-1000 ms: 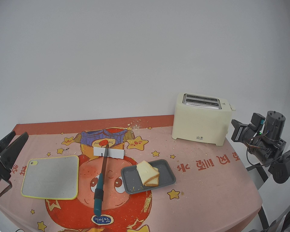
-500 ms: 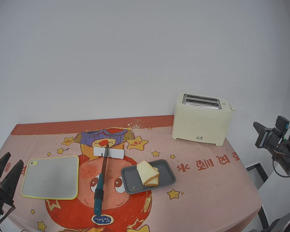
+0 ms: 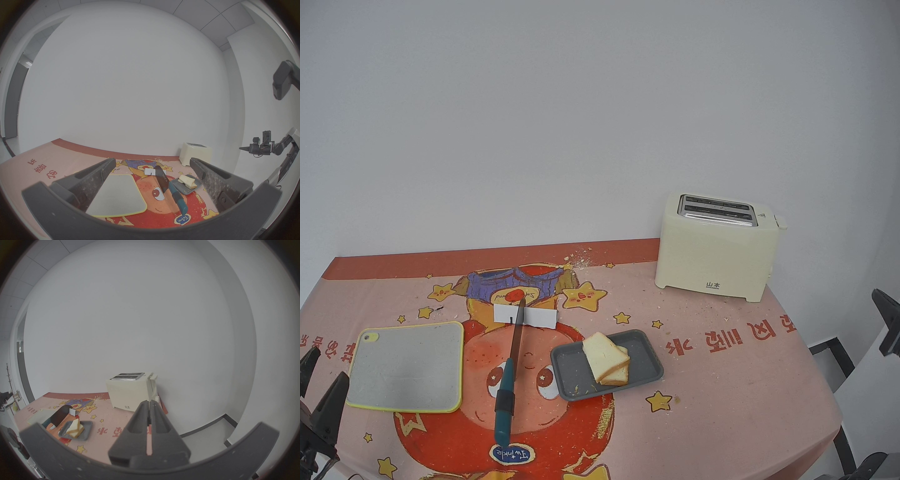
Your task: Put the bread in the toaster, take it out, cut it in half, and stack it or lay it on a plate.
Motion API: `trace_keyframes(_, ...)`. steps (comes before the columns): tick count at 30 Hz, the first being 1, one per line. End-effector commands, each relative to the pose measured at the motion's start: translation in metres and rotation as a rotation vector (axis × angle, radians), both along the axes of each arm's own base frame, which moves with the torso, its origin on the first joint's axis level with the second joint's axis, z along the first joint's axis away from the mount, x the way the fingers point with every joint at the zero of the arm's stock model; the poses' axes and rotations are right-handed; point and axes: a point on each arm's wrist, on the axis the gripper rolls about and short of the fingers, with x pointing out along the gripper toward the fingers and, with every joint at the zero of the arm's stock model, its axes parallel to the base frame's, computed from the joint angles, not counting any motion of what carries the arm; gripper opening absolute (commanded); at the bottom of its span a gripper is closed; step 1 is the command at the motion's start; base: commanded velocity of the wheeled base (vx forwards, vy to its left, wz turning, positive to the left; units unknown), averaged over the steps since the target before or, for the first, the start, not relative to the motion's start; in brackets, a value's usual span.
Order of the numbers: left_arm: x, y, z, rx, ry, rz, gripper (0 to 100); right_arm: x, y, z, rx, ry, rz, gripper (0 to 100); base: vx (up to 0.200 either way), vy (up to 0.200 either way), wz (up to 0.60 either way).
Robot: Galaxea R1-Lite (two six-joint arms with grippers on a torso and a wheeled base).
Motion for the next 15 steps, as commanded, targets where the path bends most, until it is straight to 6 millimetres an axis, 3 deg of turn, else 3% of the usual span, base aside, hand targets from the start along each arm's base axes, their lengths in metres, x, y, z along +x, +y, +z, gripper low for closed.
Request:
trace_keyframes(1, -0.012, 0.001, -0.011, 0.030, -0.047, -0.005, 100, -0.025, -0.009, -0.009, -0.003, -0.059, -0.055, 0, 0.000, 0.000, 0.00)
trace_keyframes(15, -0.022, 0.002, -0.037, 0.063, -0.097, -0.026, 100, -0.059, -0.019, -0.038, -0.061, -0.148, -0.175, 0, 0.000, 0.000, 0.00)
